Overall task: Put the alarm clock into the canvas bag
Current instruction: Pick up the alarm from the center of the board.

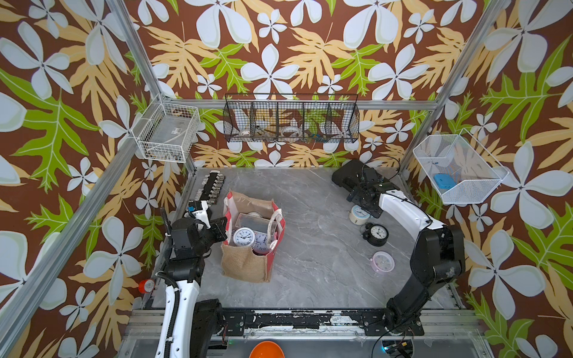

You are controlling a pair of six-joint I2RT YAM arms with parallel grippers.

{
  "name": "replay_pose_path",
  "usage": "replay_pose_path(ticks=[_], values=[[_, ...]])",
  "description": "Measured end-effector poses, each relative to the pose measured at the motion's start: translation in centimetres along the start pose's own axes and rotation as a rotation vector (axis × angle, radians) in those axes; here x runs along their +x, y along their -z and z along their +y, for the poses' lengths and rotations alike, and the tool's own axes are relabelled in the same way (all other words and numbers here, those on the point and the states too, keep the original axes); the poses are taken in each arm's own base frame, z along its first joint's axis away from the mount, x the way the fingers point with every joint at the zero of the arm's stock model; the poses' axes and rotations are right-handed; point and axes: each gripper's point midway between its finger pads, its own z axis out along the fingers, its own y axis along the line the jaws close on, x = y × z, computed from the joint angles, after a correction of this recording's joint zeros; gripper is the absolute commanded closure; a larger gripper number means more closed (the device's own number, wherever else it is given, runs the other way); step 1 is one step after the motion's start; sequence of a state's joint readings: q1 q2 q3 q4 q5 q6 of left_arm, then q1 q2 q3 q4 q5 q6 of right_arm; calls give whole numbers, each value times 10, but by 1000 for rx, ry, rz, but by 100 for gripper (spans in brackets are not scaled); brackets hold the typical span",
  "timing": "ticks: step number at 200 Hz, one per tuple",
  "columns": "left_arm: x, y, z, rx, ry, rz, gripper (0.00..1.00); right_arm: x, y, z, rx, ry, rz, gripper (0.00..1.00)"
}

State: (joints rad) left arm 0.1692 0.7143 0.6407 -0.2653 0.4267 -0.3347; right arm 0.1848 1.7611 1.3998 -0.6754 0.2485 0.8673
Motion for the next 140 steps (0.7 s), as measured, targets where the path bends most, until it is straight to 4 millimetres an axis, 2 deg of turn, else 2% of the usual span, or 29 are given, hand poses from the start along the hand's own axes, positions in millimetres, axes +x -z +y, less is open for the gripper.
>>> replay_pose_path(ticks=[57,103,140], values=[[0,0,0,0,0,0,100,13,-36,-7,84,-23,68,1],[0,0,0,0,0,-1,100,18,-52,-17,114,-42,115,0],[0,0,0,0,0,-1,100,18,-59,-14,107,-46,129,0]])
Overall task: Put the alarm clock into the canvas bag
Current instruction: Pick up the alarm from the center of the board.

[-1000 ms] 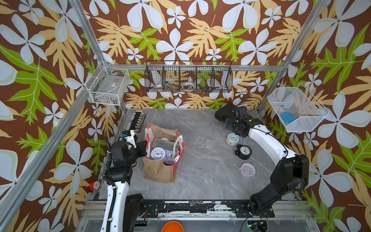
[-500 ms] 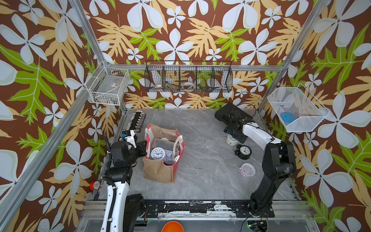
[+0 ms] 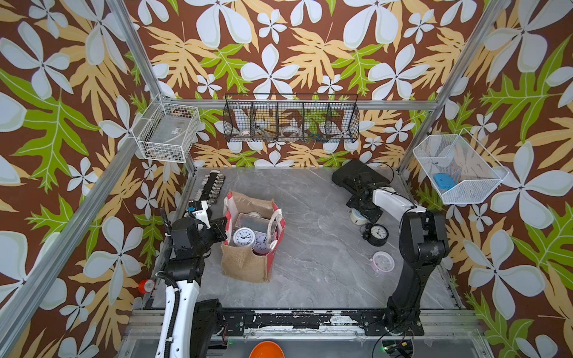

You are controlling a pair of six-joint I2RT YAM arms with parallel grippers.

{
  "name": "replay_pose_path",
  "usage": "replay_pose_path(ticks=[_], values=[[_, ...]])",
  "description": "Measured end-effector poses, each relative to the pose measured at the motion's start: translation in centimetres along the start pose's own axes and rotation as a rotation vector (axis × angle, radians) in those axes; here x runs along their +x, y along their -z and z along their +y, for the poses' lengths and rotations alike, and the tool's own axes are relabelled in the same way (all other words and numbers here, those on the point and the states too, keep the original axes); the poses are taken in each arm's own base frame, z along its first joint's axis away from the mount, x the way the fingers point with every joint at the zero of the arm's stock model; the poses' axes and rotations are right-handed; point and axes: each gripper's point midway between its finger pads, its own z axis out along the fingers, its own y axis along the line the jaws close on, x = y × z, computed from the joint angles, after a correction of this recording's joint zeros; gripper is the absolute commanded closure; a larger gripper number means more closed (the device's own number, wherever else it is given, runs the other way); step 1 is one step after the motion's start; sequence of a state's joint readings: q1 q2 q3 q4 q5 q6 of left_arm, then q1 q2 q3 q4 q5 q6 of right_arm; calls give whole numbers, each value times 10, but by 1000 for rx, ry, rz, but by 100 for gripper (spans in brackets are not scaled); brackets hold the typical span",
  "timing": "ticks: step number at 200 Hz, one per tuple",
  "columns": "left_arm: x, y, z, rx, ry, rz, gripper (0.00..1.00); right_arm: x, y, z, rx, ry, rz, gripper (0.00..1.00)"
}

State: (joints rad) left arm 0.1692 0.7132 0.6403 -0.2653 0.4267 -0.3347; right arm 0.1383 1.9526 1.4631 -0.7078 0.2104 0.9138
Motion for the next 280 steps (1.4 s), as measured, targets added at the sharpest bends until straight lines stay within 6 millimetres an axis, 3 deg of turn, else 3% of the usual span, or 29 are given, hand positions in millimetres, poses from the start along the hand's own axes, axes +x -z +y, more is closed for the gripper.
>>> replay_pose_path(ticks=[66,151,225,280], values=[[0,0,0,0,0,0,100,-1,-4,8,-14,7,15,0],[0,1,0,0,-1,-2,100,6,-21,2,21,16,44,1],[0,1,0,-1,-1,-3,100,9,-27,-2,42,20,45,11],[-1,1,0,-1,-1,-4,100,10,-22,-7,43,18,38,25]])
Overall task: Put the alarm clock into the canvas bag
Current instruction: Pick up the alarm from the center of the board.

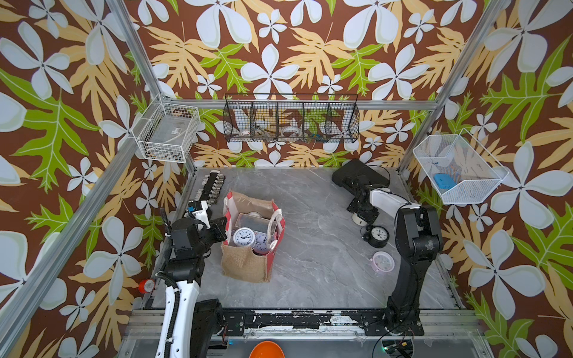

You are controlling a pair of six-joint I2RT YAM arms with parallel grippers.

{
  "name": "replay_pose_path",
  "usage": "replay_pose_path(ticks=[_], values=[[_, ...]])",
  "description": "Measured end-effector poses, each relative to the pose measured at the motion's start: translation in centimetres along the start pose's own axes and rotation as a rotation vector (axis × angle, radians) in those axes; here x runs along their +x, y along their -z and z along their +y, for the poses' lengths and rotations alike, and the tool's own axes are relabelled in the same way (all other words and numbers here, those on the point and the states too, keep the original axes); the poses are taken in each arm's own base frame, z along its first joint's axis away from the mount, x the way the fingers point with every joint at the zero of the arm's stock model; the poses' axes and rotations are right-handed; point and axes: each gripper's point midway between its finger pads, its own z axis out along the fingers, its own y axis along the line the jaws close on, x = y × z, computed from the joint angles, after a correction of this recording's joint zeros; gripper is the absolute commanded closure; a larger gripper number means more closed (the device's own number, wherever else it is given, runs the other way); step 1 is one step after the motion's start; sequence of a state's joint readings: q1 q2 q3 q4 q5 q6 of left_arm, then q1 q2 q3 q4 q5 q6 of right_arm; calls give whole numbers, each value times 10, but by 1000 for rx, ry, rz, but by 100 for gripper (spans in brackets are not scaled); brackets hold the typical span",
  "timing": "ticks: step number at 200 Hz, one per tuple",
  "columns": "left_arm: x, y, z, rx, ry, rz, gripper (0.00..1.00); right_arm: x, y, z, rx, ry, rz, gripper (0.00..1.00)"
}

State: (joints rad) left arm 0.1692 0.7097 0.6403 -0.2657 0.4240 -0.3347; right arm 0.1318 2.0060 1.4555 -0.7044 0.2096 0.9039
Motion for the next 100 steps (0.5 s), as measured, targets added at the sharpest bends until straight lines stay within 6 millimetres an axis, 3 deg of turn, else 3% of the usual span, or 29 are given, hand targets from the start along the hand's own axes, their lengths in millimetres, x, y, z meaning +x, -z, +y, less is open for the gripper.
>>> replay_pose_path(ticks=[49,100], values=[[0,0,0,0,0,0,100,-2,10,-3,-9,13,-18,28],[0,0,0,0,0,1,100,-14,43,-5,-30,29,-101,28]])
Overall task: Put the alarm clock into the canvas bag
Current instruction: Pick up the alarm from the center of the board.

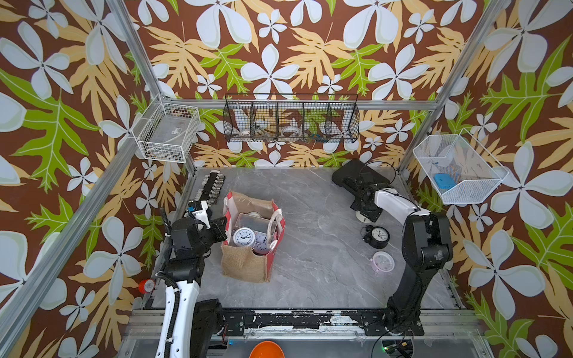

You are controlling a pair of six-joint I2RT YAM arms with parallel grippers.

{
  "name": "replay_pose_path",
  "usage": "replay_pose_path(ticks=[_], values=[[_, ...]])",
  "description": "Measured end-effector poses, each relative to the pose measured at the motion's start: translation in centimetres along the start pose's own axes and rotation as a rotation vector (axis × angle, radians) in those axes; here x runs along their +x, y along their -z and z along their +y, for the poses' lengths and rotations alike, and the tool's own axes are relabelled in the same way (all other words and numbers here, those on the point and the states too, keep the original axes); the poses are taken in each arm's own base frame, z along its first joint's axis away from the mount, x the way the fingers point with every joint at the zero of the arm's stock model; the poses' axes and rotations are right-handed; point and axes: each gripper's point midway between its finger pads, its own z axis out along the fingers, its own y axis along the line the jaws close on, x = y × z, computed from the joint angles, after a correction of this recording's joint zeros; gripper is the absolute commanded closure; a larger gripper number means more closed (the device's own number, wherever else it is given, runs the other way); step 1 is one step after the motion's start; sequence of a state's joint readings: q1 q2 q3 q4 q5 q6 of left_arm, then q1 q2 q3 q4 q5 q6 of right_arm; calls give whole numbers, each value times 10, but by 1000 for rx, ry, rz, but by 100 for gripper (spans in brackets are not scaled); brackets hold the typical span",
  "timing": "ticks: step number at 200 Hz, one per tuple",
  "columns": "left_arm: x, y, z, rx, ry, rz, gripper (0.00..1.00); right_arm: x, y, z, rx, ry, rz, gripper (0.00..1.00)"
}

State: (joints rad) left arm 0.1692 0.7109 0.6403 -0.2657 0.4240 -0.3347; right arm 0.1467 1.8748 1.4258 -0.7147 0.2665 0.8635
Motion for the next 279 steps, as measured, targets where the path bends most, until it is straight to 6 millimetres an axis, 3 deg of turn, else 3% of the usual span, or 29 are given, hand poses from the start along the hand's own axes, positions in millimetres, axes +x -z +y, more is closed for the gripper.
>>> replay_pose_path(ticks=[24,61,140,217,253,279], values=[[0,0,0,0,0,0,100,-9,22,7,-4,46,-62,29],[0,0,0,0,1,1,100,-21,73,33,-61,149,-189,32],[0,-1,0,0,1,3,100,-19,183,91,-307,366,-354,33],[0,-1,0,0,1,3,100,22,285,147,-636,563,-428,40],[0,-1,0,0,1,3,100,67,331,186,-798,699,-427,42],[1,-1,0,0,1,3,100,100,347,215,-866,790,-414,43]])
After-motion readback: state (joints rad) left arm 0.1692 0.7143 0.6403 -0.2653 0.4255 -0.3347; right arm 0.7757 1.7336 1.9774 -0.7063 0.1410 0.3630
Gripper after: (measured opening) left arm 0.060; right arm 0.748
